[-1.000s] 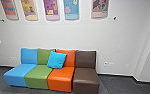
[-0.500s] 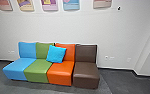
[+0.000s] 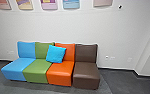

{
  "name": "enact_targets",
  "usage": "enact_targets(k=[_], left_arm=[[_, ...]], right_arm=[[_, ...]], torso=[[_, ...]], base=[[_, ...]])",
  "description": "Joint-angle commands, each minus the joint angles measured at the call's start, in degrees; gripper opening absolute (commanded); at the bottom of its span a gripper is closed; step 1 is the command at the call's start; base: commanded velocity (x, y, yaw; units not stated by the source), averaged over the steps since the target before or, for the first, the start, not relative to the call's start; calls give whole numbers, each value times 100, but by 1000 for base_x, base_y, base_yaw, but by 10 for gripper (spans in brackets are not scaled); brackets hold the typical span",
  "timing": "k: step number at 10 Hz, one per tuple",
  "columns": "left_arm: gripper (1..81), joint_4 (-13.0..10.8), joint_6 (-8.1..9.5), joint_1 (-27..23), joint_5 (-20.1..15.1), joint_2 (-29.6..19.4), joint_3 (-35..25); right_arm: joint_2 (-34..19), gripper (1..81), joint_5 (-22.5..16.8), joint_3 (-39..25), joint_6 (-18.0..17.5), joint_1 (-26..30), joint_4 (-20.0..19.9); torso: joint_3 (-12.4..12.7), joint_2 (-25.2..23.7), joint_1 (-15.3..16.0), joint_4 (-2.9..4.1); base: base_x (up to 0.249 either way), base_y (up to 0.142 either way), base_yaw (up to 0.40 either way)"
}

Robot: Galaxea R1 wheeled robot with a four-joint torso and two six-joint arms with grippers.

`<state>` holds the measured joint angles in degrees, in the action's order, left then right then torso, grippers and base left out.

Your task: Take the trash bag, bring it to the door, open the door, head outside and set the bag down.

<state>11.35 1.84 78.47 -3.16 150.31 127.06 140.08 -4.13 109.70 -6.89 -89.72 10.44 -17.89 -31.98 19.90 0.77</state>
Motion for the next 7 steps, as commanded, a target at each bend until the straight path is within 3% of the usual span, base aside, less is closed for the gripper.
enact_targets(k=[1,3,4,7], left_arm=[[811,130,27,-582,-659,-203,-93],[811,131,27,-802,-800,-211,-173],[811,165,27,-907,-914,-194,-173],[811,254,27,-1144,-1029,-194,-155]], right_arm=[[-600,811,-343,-572,-6,143,-24],[-918,811,-343,-917,-14,169,-33],[-1075,811,-334,-1082,-6,169,-32],[-1375,811,-343,-1382,-14,195,-33]], torso=[[0,-556,358,0],[-2,-971,618,0],[-540,-1176,747,0],[-824,-1670,1045,0]], base=[[0,0,0],[0,0,0],[0,0,0],[0,0,0]])
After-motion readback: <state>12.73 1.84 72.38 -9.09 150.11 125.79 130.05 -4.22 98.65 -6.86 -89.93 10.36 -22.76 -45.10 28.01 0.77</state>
